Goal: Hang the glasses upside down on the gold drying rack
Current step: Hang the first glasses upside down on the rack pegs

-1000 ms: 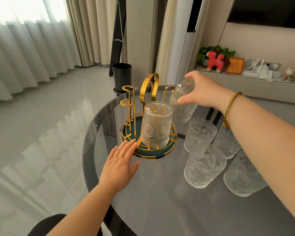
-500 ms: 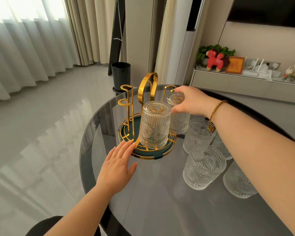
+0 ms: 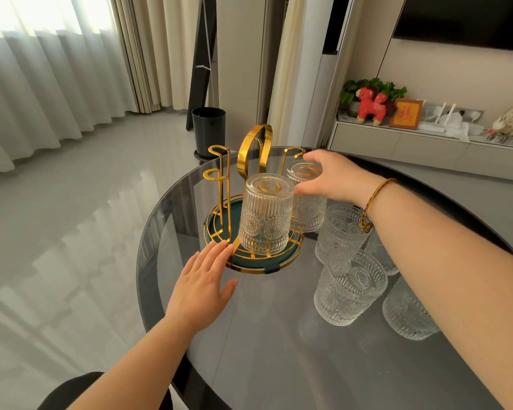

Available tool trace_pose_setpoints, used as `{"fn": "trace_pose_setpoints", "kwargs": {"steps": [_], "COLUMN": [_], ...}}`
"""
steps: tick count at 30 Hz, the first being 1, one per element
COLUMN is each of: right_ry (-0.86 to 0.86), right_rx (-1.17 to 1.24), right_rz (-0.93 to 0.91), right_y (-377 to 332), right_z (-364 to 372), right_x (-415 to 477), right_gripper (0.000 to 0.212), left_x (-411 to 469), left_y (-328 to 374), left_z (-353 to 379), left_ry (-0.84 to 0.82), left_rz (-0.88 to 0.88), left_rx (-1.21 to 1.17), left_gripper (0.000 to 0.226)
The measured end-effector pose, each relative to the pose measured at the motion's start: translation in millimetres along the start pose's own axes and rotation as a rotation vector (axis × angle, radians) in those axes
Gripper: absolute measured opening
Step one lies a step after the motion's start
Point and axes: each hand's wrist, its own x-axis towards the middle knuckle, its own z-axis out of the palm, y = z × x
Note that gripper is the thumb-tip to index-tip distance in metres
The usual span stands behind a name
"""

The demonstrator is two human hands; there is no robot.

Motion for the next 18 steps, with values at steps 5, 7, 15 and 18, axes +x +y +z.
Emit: {"fn": "trace_pose_setpoints", "kwargs": {"steps": [5,7,15,18], "right_ry": [0.152,0.237,0.600,0.733], "right_rx": [0.182,0.274,0.743,0.912], "right_rz": [0.009,0.011,0.039,0.112], "right_y": [9.3,13.7,27.2,35.3], "right_z": [-2.1,0.6,44.9,69.5], "right_x": [-32.2,-55.1,-157.7,-181.6], "right_gripper": [0.068,0.063,0.034,0.036], "left_x": [-0.2,-2.5,-38.8,-49.9], "left_y": [0.3,2.2,34.6,44.6], "left_z": [0.5,-0.4,1.6,4.4], "left_ry": [0.006,0.005,-0.029,-0.107], "left_rz": [-0.001,-0.002,0.108,0.105], "left_rx": [0.012,0.039,0.057,0.054], "left_gripper": [0.061,0.061,0.056,0.054]}}
